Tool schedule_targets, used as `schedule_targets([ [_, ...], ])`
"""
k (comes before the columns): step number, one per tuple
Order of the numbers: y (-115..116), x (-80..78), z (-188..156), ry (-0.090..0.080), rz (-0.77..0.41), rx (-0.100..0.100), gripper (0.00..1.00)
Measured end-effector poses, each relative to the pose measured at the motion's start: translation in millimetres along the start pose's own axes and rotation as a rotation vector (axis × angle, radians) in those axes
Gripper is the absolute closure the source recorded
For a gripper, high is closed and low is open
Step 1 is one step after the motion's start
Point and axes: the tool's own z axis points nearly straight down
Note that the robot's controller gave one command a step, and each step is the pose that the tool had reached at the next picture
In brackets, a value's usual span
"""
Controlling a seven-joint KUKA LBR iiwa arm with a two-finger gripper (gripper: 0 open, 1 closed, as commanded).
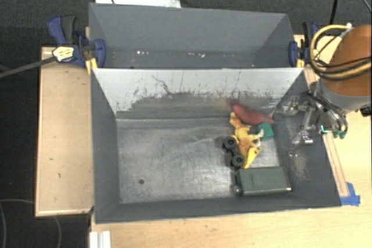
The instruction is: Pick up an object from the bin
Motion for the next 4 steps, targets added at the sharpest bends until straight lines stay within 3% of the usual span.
schedule_targets([
  [1, 0, -1.9, -5, -0.008, -0.003, 0.002, 0.0],
  [2, 4, -18.1, 78, -0.006, -0.573, 0.002, 1.0],
  [3, 3, -13.8, 80, 0.011, -0.575, -0.002, 0.0],
  [4, 3, -14.0, 80, 0.01, -0.576, -0.003, 0.0],
])
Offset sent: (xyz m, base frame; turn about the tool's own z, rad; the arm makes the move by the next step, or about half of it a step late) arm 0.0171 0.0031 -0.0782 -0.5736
